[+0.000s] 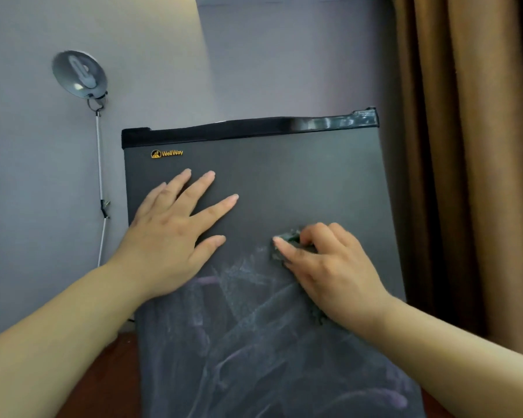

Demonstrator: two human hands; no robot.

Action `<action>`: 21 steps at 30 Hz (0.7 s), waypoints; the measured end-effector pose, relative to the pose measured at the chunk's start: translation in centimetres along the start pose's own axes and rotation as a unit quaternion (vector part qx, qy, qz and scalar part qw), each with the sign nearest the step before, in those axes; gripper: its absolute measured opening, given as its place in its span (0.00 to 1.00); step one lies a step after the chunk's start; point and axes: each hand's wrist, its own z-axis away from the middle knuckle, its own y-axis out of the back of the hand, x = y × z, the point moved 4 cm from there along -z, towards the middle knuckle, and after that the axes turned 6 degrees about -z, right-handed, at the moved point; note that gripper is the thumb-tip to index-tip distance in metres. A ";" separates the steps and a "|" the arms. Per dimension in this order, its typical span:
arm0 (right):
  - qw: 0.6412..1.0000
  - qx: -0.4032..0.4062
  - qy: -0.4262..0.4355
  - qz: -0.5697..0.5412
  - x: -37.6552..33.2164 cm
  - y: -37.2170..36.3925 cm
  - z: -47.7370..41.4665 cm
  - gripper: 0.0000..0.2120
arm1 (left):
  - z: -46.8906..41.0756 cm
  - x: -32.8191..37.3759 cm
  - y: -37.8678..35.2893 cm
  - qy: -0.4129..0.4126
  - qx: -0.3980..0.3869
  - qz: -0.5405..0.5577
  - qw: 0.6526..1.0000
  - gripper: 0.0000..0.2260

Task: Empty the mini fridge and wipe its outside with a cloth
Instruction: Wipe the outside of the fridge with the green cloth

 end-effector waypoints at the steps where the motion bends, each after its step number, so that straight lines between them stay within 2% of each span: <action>1: 0.998 -0.032 0.052 0.001 -1.0 -0.4 0.4 0.15 | 0.1 -0.2 -0.1 -0.005 -0.001 -0.005 1.000 0.27; 2: 0.995 -0.048 0.084 0.008 -1.2 -0.5 0.2 0.15 | 0.2 -0.5 -0.1 -0.007 0.000 -0.011 1.000 0.27; 3: 0.996 -0.043 0.077 0.017 -0.7 -0.3 -0.6 0.15 | 0.3 -0.9 -0.1 -0.006 0.001 -0.015 1.000 0.26; 6: 0.998 0.041 -0.053 -0.001 0.5 0.1 -2.8 0.14 | 1.1 -2.0 -0.2 0.017 0.012 -0.011 1.000 0.26; 7: 0.998 0.036 -0.042 -0.001 -0.4 -0.5 -2.6 0.15 | 1.4 -2.3 -0.3 0.027 0.015 -0.009 0.999 0.26; 10: 0.994 -0.049 0.100 0.013 -4.1 -2.3 -0.8 0.17 | 2.3 -3.2 -0.6 0.038 0.022 -0.007 0.999 0.25; 11: 0.993 -0.052 0.109 0.019 -3.9 -2.4 -1.1 0.18 | 2.5 -3.5 -0.6 0.033 0.022 -0.008 0.999 0.25; 14: 0.999 0.030 -0.018 0.007 -2.3 -2.1 -3.3 0.15 | 3.3 -4.4 -0.8 0.032 0.015 -0.007 0.999 0.24; 15: 0.999 0.036 -0.034 0.002 -2.8 -2.4 -3.4 0.15 | 3.5 -4.7 -1.0 0.035 0.011 -0.005 0.999 0.24; 19: 0.994 -0.040 0.105 0.014 -6.1 -3.8 -2.2 0.17 | 3.8 -5.0 -1.5 0.033 0.001 0.002 0.999 0.24; 21: 0.997 -0.020 0.066 0.018 -5.5 -3.7 -3.6 0.16 | 3.9 -5.3 -1.5 0.039 0.004 0.011 0.999 0.24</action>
